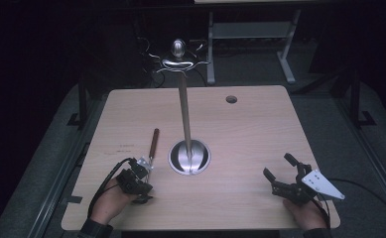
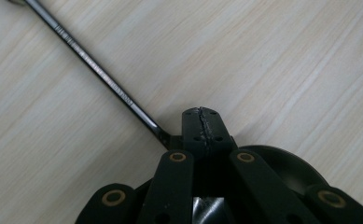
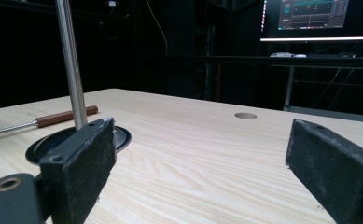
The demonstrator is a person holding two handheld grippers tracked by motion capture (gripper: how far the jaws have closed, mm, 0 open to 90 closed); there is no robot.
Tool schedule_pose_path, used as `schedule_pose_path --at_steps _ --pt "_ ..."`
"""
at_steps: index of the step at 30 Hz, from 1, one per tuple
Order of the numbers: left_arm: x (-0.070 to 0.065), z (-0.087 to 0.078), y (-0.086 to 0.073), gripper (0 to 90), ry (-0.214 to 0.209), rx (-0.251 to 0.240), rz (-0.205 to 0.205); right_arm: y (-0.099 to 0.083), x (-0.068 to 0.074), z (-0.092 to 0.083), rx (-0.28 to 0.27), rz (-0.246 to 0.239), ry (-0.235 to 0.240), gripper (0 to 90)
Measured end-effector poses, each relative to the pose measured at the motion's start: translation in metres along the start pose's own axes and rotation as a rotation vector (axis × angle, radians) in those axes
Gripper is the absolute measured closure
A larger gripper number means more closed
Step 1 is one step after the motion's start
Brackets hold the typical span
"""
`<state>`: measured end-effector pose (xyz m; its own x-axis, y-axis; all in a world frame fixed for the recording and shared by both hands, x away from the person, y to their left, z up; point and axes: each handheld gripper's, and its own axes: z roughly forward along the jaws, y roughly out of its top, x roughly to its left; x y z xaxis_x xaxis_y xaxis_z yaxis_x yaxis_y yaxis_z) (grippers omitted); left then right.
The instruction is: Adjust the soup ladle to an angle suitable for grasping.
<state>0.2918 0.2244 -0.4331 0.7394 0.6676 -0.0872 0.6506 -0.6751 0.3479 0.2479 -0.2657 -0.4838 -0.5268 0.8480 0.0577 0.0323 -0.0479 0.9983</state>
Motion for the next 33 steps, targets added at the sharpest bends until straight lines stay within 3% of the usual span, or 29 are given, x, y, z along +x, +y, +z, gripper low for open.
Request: schedule_pose_path --at_steps 6,10,15,19,21,28,33 --pt "0.010 -0.006 -0.011 89.8 0.025 0.003 -0.028 0.000 0.000 0.000 0.000 -0.001 0.001 7.9" --pt "0.013 -0.012 -0.014 89.8 0.029 -0.020 -0.044 0.000 0.000 0.000 0.001 -0.002 0.002 8.0" --pt "0.020 -0.014 -0.004 89.8 0.047 -0.050 -0.042 0.000 0.000 0.000 0.000 -0.002 0.001 7.9" --pt "0.041 -0.013 0.011 89.8 0.063 -0.081 -0.087 0.000 0.000 0.000 0.000 -0.003 0.001 7.9" --pt "0.044 -0.011 0.014 89.8 0.060 -0.103 -0.107 0.000 0.000 0.000 0.001 -0.003 0.001 7.9" --pt "0.067 0.006 0.034 89.8 0.089 -0.115 -0.144 0.000 0.000 0.000 0.000 -0.002 -0.001 7.9" --pt "0.071 0.011 0.043 89.8 0.098 -0.114 -0.143 0.000 0.000 0.000 0.000 -0.002 0.000 7.9"
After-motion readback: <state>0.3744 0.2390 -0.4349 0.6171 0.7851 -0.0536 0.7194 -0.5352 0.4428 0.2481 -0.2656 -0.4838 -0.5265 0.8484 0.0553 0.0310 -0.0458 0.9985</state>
